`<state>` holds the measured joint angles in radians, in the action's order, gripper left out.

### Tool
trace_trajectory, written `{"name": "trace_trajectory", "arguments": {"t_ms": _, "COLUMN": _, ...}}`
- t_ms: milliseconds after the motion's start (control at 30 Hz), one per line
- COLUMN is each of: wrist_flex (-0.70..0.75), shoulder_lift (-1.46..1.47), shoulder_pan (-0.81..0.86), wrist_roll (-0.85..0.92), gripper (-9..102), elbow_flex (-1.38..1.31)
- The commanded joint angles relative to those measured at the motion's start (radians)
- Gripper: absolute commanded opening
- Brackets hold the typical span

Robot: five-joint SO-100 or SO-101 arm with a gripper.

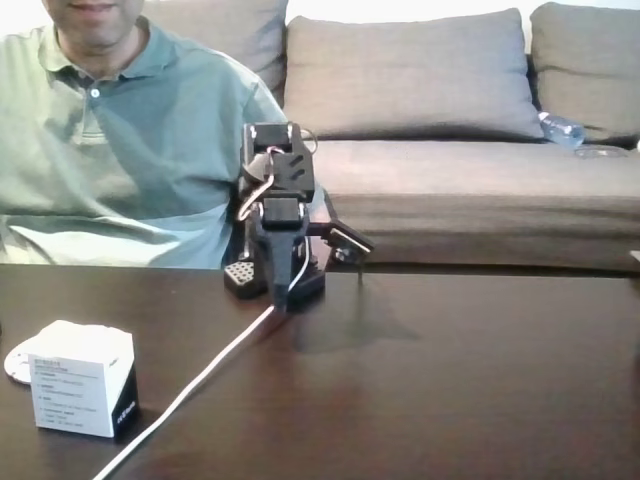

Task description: Grasp a servo box and put it on the zirlivani.

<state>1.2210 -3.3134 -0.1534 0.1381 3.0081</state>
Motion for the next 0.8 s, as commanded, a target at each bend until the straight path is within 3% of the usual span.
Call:
{"name": "trace_trajectory", "arguments": {"t_ms": 0, "wrist_flex": -0.012, "shoulder_lift": -0.002, "shoulder_pan": -0.003, "wrist_roll": 0.006, "gripper": 1, "elbow_flex": -0.008}}
{"name": "trace_trajectory", "arguments": {"t_ms": 400, "wrist_flex": -0.011, "shoulder_lift": 0.000, "shoulder_pan": 0.000, "wrist_roll": 0.006, "gripper": 1, "elbow_flex": -0.046}}
{"name": "trace_trajectory", "arguments": {"t_ms": 600, "wrist_flex": 0.011, "shoulder_lift": 0.074, "shoulder_pan": 0.121, "wrist_roll": 0.094, "gripper": 1, "elbow_flex": -0.314}}
{"name": "trace_trajectory", "arguments": {"t_ms": 767, "wrist_flex": 0.115, "shoulder_lift": 0.353, "shoulder_pan": 0.216, "wrist_roll": 0.104, "gripper": 1, "elbow_flex": -0.746}}
